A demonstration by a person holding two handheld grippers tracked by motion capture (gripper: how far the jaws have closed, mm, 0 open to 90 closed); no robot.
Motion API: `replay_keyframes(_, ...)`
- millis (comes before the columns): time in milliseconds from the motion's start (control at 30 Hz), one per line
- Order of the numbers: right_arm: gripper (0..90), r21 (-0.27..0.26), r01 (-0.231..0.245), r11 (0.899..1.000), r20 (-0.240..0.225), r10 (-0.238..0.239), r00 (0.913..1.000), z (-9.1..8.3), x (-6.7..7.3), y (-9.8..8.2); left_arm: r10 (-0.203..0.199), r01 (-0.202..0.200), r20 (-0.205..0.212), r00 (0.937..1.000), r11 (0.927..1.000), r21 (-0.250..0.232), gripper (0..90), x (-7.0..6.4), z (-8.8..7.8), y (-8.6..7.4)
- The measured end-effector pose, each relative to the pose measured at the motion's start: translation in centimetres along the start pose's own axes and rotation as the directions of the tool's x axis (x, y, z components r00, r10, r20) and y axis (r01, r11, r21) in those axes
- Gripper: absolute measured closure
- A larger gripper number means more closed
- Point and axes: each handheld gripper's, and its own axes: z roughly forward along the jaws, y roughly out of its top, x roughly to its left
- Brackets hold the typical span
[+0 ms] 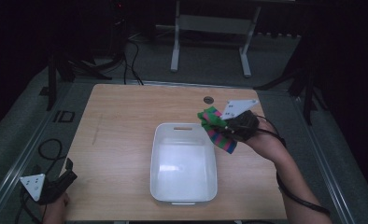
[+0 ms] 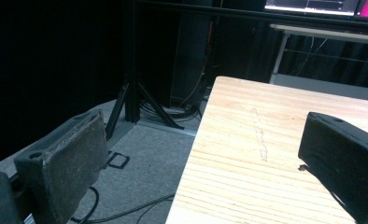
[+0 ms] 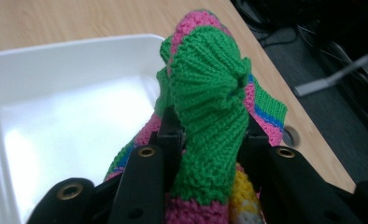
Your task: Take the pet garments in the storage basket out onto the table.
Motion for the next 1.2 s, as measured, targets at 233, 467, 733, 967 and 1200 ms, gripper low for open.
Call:
replay_keyframes(233,69.3,0.025,-0.058,0.998,0.047,0.057,0.9973,-1.4,-1.8,-2.9,0.0,0.0,-0.004,1.0,1.0,-0.002,1.9,0.0,0.0,0.0)
replay_keyframes(467,69.2,0.03,-0.108,0.994,0.071,0.105,0.9919,-1.2,-3.0,-5.6,0.0,0.0,-0.003,1.0,1.0,-0.002,1.8,0.0,0.0,0.0)
replay_keyframes(733,69.1,0.081,-0.162,0.983,0.059,0.158,0.9857,1.7,-3.5,-8.8,0.0,0.0,-0.002,1.0,1.0,-0.001,1.9,0.0,0.0,0.0)
replay_keyframes(967,69.1,0.121,-0.212,0.97,0.071,0.205,0.9763,5.0,-3.8,-11.9,0.001,-0.001,-0.001,1.0,1.0,-0.003,1.9,0.0,0.0,0.0)
replay_keyframes(1200,69.1,0.149,-0.238,0.96,0.085,0.227,0.9701,7.8,-3.9,-14.0,0.0,0.0,0.0,1.0,1.0,-0.004,1.9,-0.1,0.0,0.0)
